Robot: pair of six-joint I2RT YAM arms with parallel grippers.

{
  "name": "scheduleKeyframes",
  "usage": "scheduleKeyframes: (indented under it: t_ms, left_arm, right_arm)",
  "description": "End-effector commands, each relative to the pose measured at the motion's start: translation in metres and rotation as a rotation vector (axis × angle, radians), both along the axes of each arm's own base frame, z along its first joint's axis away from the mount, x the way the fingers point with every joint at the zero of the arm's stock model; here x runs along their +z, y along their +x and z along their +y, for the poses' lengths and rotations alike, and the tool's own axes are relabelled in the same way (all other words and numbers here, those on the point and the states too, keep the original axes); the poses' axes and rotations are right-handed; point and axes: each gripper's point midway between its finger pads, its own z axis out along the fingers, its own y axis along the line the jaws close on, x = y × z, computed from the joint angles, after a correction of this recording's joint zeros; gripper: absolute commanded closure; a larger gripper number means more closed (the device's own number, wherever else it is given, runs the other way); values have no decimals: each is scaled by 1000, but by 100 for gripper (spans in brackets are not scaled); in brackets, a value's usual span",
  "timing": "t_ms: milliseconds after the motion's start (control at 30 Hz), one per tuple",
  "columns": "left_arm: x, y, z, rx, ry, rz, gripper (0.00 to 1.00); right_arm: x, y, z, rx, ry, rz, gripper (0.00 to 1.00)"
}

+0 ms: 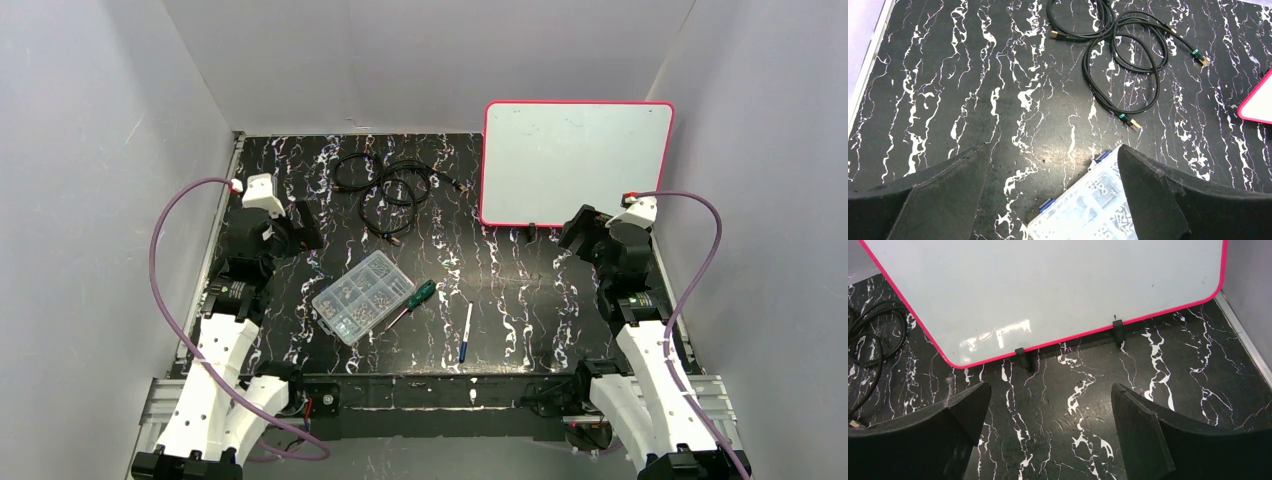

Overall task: Write a sentence on the whiteboard
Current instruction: Move the whiteboard stand to the center of the board.

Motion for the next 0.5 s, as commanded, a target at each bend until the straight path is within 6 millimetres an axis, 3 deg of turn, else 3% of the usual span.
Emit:
scheduleKeyframes:
  t_ms: [0, 267, 467]
  left_arm:
    - [15, -1, 2, 19, -14, -27, 2]
    - [18, -4, 10, 84, -29, -51, 2]
    - [5, -5, 22, 148, 0, 17, 2]
  right_arm:
    - [13, 3, 0, 4, 0, -42, 1]
    - [12, 6, 11, 75, -1, -41, 1]
    - [-10, 19, 27, 169, -3, 70, 9]
